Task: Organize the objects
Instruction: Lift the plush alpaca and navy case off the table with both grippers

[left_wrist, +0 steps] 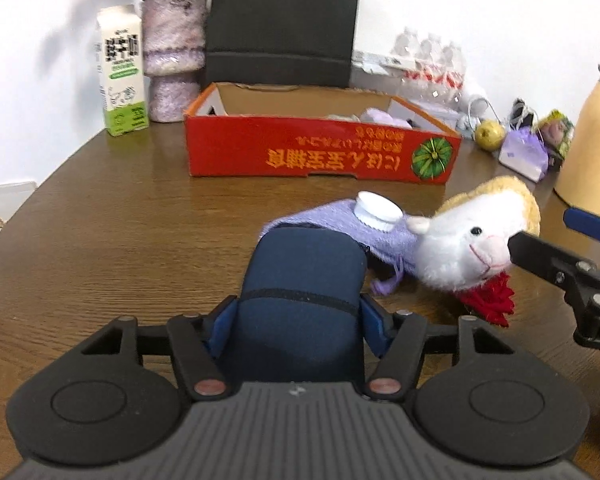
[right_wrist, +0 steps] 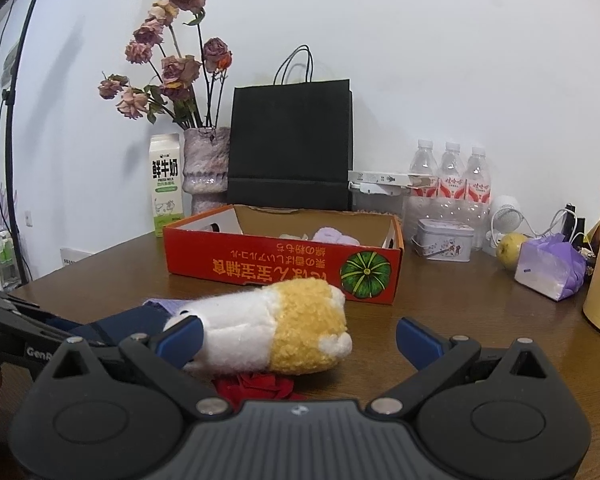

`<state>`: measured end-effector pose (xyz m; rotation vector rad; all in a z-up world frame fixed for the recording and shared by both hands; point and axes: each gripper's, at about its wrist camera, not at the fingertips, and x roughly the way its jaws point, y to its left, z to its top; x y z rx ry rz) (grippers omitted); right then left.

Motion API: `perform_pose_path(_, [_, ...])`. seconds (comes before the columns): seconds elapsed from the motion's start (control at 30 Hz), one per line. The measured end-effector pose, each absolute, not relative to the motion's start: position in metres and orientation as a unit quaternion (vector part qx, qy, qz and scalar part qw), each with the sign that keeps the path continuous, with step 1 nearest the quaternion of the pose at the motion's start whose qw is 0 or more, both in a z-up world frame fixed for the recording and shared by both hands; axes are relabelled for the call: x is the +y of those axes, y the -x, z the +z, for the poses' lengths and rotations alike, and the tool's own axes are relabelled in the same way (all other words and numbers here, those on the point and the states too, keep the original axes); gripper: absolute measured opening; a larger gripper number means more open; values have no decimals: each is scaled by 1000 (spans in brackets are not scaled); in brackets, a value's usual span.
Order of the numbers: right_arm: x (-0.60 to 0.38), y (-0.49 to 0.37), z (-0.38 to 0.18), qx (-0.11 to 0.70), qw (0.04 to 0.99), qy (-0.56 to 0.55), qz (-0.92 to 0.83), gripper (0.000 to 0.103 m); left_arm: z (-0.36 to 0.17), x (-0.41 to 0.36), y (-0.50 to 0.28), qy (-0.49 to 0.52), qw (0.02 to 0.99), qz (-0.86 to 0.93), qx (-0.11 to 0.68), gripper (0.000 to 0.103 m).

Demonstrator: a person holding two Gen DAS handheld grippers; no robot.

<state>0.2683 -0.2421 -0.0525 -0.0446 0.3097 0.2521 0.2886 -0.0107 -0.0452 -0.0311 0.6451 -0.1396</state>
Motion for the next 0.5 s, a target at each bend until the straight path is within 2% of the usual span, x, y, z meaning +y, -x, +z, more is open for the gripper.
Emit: perform_pose_path(0.5, [-237, -263, -52, 144, 979, 41, 138, 103, -30, 16, -263, 57, 966, -17, 252, 64])
